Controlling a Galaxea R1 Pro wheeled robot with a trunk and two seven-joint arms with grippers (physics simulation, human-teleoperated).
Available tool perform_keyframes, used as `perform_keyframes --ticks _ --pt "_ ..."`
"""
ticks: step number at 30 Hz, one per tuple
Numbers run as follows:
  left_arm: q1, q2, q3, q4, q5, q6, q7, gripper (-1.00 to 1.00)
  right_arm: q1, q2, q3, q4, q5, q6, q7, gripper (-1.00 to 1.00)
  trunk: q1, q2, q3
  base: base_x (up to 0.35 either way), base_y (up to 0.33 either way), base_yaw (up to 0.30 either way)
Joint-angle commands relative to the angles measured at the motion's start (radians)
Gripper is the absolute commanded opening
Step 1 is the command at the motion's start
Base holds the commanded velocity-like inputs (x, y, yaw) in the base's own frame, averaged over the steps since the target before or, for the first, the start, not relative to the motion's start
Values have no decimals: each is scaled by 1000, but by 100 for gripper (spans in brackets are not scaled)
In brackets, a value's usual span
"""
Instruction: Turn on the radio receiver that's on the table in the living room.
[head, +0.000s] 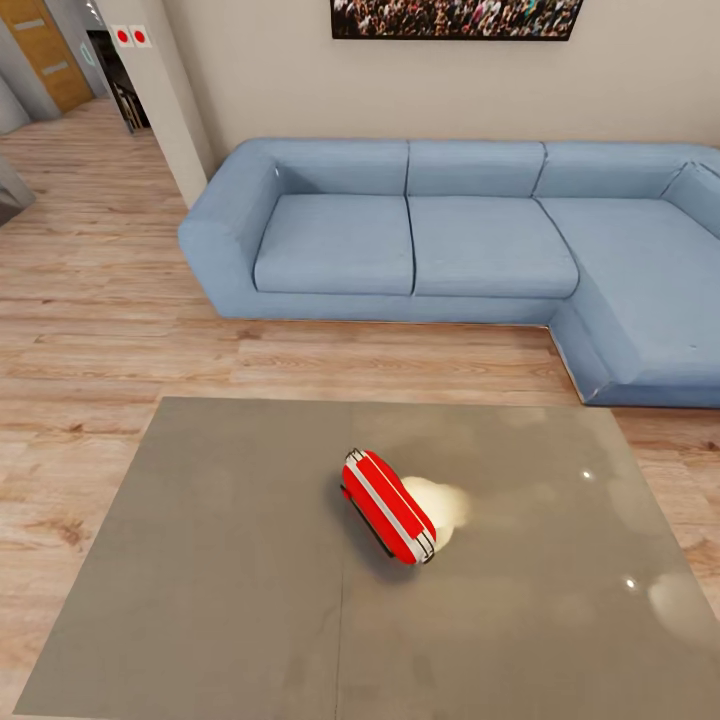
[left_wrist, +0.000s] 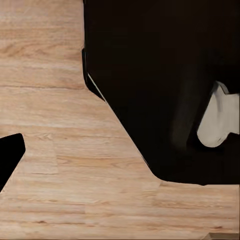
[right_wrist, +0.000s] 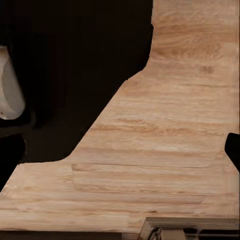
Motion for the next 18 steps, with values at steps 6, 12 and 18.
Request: perform_keyframes --ticks 6,12,18 --pt "1 8 4 -549 3 318 -129 100 -1 -48 -6 -599 5 400 2 100 0 0 0 0 0 0" --pt "0 8 8 -839 5 444 -222 100 -1 -69 -9 -904 7 516 -1 100 0 0 0 0 0 0" --pt "-4 6 8 -993 8 507 -255 100 -12 -73 -6 -1105 29 626 2 100 0 0 0 0 0 0"
